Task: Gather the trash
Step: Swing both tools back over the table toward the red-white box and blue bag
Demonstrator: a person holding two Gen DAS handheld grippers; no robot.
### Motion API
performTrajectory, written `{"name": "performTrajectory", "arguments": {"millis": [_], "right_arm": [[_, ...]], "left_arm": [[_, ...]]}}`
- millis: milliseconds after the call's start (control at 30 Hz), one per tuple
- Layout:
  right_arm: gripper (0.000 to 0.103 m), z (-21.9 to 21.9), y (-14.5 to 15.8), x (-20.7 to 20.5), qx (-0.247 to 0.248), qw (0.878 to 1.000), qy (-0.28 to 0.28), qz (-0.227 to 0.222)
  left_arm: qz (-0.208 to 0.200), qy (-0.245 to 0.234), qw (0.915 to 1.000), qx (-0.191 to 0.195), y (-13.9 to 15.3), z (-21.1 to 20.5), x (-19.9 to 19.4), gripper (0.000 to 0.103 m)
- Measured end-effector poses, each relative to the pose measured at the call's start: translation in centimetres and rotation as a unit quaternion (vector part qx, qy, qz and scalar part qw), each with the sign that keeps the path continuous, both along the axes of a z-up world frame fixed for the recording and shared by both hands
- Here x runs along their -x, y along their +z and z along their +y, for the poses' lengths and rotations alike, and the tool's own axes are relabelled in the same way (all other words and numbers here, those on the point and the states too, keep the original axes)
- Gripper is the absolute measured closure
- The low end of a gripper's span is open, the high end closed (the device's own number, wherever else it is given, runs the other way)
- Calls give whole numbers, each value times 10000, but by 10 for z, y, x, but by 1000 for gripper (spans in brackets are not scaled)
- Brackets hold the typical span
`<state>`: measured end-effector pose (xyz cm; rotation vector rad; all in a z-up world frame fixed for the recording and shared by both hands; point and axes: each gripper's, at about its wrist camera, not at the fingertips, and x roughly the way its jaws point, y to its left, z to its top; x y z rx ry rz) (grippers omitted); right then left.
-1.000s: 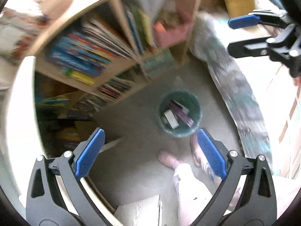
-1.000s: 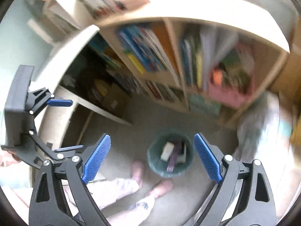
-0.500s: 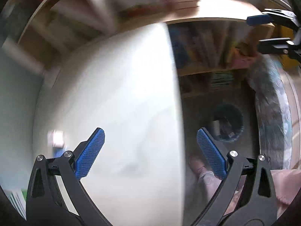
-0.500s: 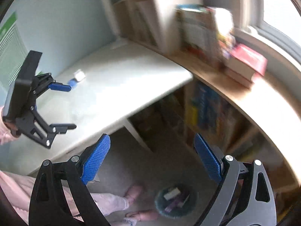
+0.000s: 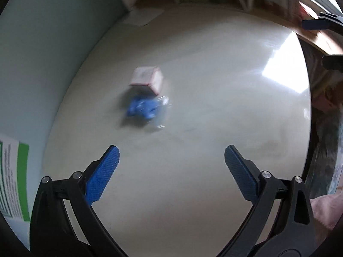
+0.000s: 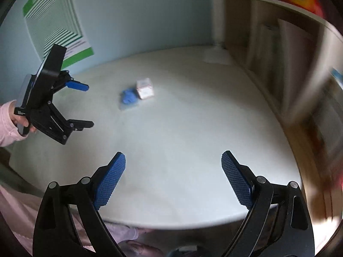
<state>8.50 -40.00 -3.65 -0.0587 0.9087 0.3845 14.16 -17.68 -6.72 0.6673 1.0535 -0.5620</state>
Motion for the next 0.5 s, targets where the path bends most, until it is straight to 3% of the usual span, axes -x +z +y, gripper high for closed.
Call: {"name": "performTrajectory", "arguments": {"millis": [267,500], "right_arm": [[13,59,-11,-83,40,9949,992,192],[13,86,-34,-142,30,9807,1897,469]], "left_arm": [[180,428,9988,142,-13,30,-39,7],[373,616,9967,378,-30,34,-65,7]]}}
